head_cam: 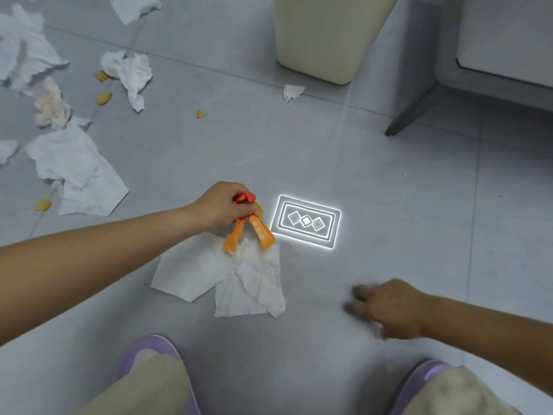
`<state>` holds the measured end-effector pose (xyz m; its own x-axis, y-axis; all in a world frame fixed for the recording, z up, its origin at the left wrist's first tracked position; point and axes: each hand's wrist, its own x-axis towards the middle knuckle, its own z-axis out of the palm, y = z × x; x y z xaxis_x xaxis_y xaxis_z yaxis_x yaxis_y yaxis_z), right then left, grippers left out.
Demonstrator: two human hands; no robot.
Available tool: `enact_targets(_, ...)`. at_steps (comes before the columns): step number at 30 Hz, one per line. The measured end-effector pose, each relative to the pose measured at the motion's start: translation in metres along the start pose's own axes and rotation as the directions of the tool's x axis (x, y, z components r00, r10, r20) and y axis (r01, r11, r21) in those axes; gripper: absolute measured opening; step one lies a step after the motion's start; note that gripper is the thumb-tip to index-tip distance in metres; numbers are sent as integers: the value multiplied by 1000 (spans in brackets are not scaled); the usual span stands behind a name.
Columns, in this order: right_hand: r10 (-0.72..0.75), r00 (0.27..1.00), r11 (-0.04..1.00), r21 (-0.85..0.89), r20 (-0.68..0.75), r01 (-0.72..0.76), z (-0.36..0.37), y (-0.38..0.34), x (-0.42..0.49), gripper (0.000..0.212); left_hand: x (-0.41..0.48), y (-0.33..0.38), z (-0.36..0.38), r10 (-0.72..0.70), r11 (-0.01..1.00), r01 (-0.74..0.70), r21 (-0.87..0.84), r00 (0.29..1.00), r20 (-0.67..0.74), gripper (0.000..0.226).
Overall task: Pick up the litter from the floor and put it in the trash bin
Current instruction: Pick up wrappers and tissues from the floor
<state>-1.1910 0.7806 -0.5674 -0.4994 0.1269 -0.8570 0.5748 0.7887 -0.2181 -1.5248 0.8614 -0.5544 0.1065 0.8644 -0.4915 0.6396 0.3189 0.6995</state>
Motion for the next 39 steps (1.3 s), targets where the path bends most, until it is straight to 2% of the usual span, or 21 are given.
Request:
enact_targets(3,-51,988,998,-44,-146,45,8,-2,4,32,4,-4,-12,-9,999,8,-36,999,-40,17)
enact_targets(6,-8,963,997,66,-269,26,-16,0,11,26,6,-5,-16,-1,1000,-1,-27,999,-53,15)
enact_targets(9,80,888,967,250,-453,40,-58,-7,25,19,7,-5,-17,8,1000,-9,-30,999,-36,8)
enact_targets(12,57,800,932,320,-597,172,-96,-29,43,15,5,-6,-19,12,999,-13,-29,999,-30,8)
enact_targets(17,-174,742,917,169,-648,362,-124,-78,79,10,-2,-13,-28,8,999,-10,-33,999,-39,11)
enact_targets(19,-246,741,924,80,-625,374,-121,-90,93,10,-6,-19,-34,3,1000,-4,-12,999,-50,11)
enact_targets(21,-287,779,951,-65,-558,304,-113,-93,105,18,-10,-26,-40,-8,1000,7,-10,998,-61,11)
enact_targets(22,-277,811,961,-128,-515,247,-109,-92,108,21,-12,-29,-43,-16,1000,15,-22,998,-64,11)
enact_targets(24,-213,857,976,-136,-470,168,-108,-86,110,22,-15,-36,-47,-35,998,32,-50,997,-64,10)
enact_targets(29,-186,850,981,-48,-492,187,-125,-62,104,21,-20,-45,-53,-72,997,70,-44,997,-30,15)
enact_targets(32,-103,813,986,50,-573,161,-133,-47,99,25,-19,-43,-53,-63,996,62,-68,998,-13,11)
enact_targets(34,-15,762,969,179,-648,172,-141,-39,93,24,-18,-41,-52,-62,995,61,-79,998,-9,10)
enact_targets(37,146,695,901,385,-704,201,-155,-29,85,18,-18,-37,-52,-61,993,60,-102,998,-4,9)
enact_targets(39,237,674,852,483,-700,202,-162,-23,81,26,-17,-34,-53,-57,993,55,-109,998,-13,7)
